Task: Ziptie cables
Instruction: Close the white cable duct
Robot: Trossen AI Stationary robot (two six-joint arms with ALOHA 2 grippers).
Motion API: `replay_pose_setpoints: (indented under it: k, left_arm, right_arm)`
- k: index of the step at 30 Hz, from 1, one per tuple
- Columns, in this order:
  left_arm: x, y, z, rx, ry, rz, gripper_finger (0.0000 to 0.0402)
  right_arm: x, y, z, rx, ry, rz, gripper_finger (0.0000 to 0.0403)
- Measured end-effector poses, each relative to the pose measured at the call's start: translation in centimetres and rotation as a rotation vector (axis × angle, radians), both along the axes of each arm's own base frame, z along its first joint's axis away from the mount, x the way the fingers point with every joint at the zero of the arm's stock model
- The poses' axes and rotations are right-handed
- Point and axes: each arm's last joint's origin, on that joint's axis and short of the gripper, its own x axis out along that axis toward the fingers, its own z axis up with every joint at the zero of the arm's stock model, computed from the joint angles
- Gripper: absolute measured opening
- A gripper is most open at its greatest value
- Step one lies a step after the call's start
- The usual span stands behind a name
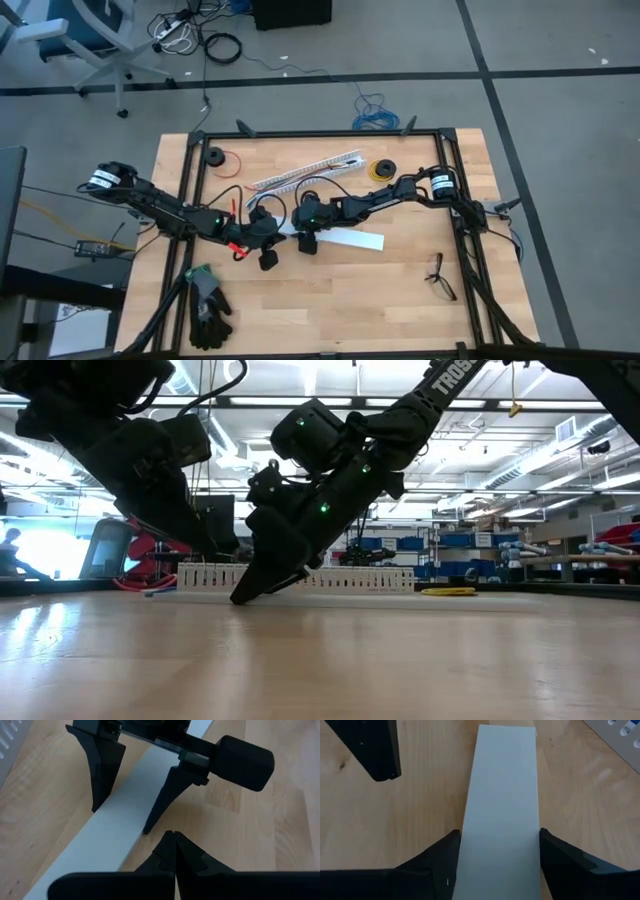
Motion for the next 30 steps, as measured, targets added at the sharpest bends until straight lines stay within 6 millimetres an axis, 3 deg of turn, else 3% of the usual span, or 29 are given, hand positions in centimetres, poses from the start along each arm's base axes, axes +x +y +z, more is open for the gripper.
replay_pose_setpoints:
  k: [11, 16, 23, 30]
  left_arm:
    - [0.0, 0.0, 0.0, 0.0, 0.001, -0.002, 0.0001]
    - [0.0, 0.0, 0.0, 0.001, 0.0, -0.003, 0.0001]
    - [0.1, 0.0, 0.1, -0.002, -0.014, -0.004, 0.0001]
    - [0.3, -0.1, 0.3, 0.037, -0.035, -0.033, 0.0015]
  right_arm:
    - [0.0, 0.0, 0.0, 0.0, 0.002, 0.001, 0.0232]
    - [-0.5, 0.0, 1.1, -0.012, 0.016, 0.022, 0.023]
    - [-1.6, -0.1, 4.2, -0.078, 0.046, 0.032, 0.0229]
    - [-3.0, -0.1, 5.4, -0.089, 0.148, 0.036, 0.0229]
